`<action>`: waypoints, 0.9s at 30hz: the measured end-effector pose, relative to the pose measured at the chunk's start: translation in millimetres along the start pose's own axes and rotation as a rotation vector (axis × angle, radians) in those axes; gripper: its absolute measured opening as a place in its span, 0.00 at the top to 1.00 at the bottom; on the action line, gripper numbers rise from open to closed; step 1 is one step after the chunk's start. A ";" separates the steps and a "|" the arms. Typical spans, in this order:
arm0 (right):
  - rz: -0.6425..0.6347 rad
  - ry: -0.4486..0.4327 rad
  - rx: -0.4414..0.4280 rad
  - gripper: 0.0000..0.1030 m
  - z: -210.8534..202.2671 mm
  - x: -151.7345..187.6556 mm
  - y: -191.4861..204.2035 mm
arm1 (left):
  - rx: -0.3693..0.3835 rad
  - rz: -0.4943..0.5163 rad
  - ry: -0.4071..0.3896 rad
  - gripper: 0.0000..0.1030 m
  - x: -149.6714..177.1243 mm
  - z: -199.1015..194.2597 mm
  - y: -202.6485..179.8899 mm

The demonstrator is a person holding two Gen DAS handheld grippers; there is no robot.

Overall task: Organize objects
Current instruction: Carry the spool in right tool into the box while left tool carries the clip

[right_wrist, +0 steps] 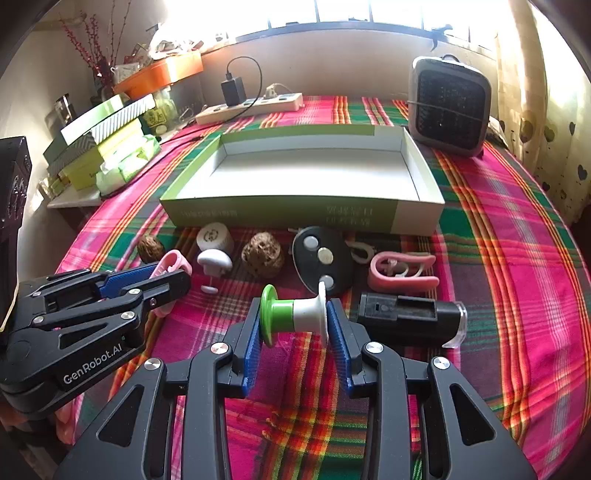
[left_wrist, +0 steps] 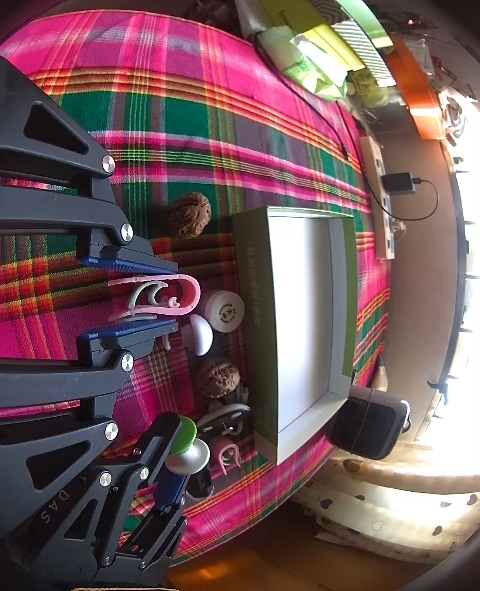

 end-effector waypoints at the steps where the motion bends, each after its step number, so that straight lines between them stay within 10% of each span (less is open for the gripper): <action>1: -0.002 -0.004 -0.001 0.66 -1.7 -1.1 0.7 | -0.001 0.003 -0.005 0.79 -1.4 -1.8 0.0; 27: -0.036 -0.042 -0.016 0.66 10.6 -79.1 17.9 | 0.020 -0.002 -0.068 0.79 -68.7 7.3 31.1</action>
Point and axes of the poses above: each gripper's, at about its wrist camera, not at the fingertips, and z roughly the way its jaws point, y to its left, x to its underside, the point moved 1 cm from there along z, roughly the way its jaws point, and after that the axes turned 15 degrees about z, right-handed, at the moved point
